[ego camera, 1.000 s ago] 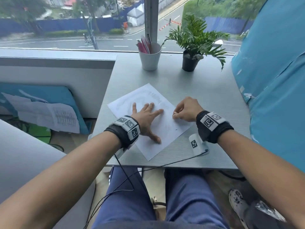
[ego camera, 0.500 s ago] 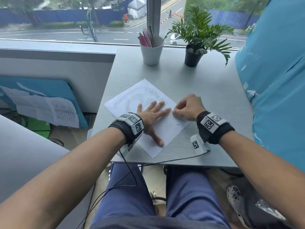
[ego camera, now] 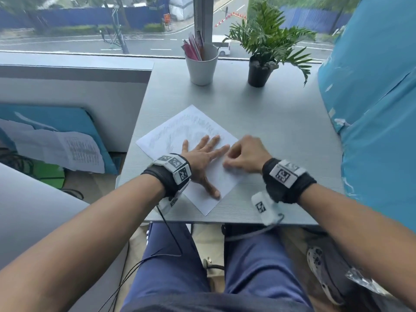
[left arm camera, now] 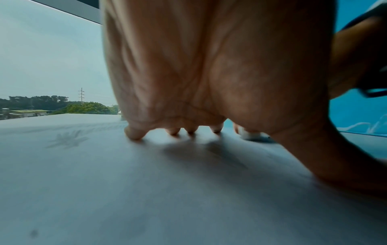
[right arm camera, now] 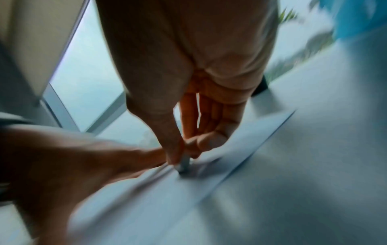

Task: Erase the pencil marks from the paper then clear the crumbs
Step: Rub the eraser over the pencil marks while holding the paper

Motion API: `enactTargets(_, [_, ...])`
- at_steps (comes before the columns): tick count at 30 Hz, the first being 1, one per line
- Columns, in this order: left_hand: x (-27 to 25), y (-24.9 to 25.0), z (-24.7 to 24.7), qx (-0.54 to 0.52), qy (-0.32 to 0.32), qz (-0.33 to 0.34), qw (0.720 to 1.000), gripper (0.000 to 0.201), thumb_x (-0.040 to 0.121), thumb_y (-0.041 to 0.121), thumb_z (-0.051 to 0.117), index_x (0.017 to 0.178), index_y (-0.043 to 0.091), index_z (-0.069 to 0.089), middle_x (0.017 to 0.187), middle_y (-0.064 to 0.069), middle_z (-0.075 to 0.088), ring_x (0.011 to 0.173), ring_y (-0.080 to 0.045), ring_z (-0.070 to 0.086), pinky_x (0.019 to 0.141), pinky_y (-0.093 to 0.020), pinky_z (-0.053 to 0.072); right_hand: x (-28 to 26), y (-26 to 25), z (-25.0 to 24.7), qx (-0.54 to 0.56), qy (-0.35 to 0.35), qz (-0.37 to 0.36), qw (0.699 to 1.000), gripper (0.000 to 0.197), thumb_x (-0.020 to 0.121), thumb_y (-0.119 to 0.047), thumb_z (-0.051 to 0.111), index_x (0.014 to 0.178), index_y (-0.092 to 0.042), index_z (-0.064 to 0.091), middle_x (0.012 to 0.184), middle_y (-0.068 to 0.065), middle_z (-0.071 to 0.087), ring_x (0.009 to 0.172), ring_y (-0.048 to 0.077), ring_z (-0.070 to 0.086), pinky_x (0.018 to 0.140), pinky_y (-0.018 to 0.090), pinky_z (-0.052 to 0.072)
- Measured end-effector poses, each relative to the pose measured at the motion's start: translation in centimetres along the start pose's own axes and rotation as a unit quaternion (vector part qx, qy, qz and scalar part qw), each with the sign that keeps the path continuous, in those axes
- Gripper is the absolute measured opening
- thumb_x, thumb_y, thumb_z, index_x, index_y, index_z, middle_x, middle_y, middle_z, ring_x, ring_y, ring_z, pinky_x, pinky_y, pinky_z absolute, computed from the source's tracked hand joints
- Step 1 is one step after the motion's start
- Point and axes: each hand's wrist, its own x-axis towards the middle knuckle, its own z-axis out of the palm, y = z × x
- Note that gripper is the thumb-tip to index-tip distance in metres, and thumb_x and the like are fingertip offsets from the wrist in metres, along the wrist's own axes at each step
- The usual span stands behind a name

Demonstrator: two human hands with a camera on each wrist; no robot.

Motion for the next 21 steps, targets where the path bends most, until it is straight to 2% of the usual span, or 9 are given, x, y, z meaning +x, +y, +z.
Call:
enactTargets(2, [0.0,0.2,-0.1,-0.001,0.0,-0.006,1.0,0.15,0.045,0.078,0.082,0.153,0.045,-0.018,0.158,0.011,-0.035,0.145,-0.019,-0.033,0.108,-0.074,-0.014,1.0,0.7,-1.1,0.013,0.068,0.026,0.997,0.011,0.071,-0.024,0.079,0.066,-0.016,0.075,0.063,-0.006,0.07,0.059,0.005,0.061,0.056,0.01,0.04])
enactTargets(6, [0.1,0.4,-0.2,0.02,-0.017,-0.01,1.0,0.15,0.046,0.077,0.082,0.15,0.047,-0.021,0.157,0.007,-0.039,0.144,-0.023,-0.034,0.107,-0.076,-0.011,-2.5,-1.5,2.2,-0.009,-0.069,-0.066,0.995,0.012,0.072,-0.022,0.077,0.065,-0.012,0.075,0.065,-0.002,0.071,0.061,0.012,0.064,0.057,0.023,0.051])
enactTargets(7, [0.1,0.4,-0.3,0.021,-0.018,-0.011,1.0,0.15,0.045,0.077,0.082,0.15,0.048,-0.021,0.157,0.007,-0.039,0.145,-0.024,-0.034,0.107,-0.077,-0.01,-2.0,-1.2,1.5,-0.005,-0.068,-0.055,0.996,0.011,0.072,-0.023,0.077,0.068,-0.012,0.077,0.066,-0.001,0.072,0.06,0.011,0.063,0.057,0.023,0.05])
enactTargets(10, [-0.1,0.7,-0.3,0.015,-0.016,-0.019,1.0,0.149,0.045,0.078,0.082,0.15,0.049,-0.02,0.158,0.007,-0.037,0.146,-0.023,-0.032,0.107,-0.077,-0.009,1.1,0.9,-1.4,0.015,0.067,0.03,0.997,0.012,0.072,-0.024,0.076,0.074,-0.013,0.079,0.069,0.0,0.074,0.063,0.009,0.064,0.061,0.02,0.051])
enactTargets(11, [-0.2,0.8,-0.2,0.014,-0.016,-0.022,1.0,0.15,0.045,0.078,0.082,0.15,0.049,-0.02,0.158,0.007,-0.037,0.146,-0.023,-0.033,0.107,-0.077,-0.009,1.1,0.8,-1.2,0.014,0.076,0.028,0.997,0.011,0.072,-0.023,0.075,0.073,-0.012,0.079,0.068,0.0,0.073,0.062,0.01,0.064,0.061,0.019,0.051])
enactTargets(15, [0.0,1.0,-0.4,0.019,-0.025,-0.026,0.999,0.153,0.044,0.075,0.084,0.149,0.047,-0.025,0.156,0.007,-0.041,0.143,-0.024,-0.036,0.107,-0.078,-0.008,-2.5,-1.4,2.2,0.011,-0.071,-0.061,0.996,0.01,0.073,-0.02,0.075,0.071,-0.012,0.078,0.068,-0.001,0.072,0.06,0.007,0.062,0.056,0.018,0.049])
enactTargets(17, [0.0,1.1,-0.5,0.009,-0.023,-0.026,0.999,0.154,0.043,0.076,0.084,0.149,0.048,-0.023,0.157,0.007,-0.039,0.144,-0.024,-0.036,0.106,-0.079,-0.009,-0.4,0.1,0.2,0.029,-0.006,0.008,1.0,0.012,0.071,-0.026,0.078,0.074,-0.014,0.079,0.07,-0.003,0.074,0.063,0.005,0.063,0.055,0.013,0.047])
enactTargets(19, [-0.2,1.2,-0.4,0.002,-0.018,-0.027,0.999,0.154,0.042,0.075,0.085,0.149,0.049,-0.022,0.157,0.007,-0.038,0.144,-0.023,-0.035,0.106,-0.079,-0.009,1.2,1.1,-1.4,0.039,0.08,0.059,0.994,0.014,0.071,-0.028,0.077,0.073,-0.014,0.079,0.069,0.0,0.073,0.065,0.008,0.065,0.056,0.015,0.048])
enactTargets(21, [-0.2,1.4,-0.2,0.007,-0.022,-0.031,0.999,0.156,0.041,0.076,0.084,0.149,0.047,-0.024,0.156,0.006,-0.04,0.144,-0.025,-0.036,0.106,-0.079,-0.008,0.5,0.4,0.2,0.029,0.042,0.017,0.999,0.013,0.072,-0.023,0.073,0.071,-0.011,0.078,0.069,0.004,0.073,0.063,0.01,0.064,0.059,0.023,0.054])
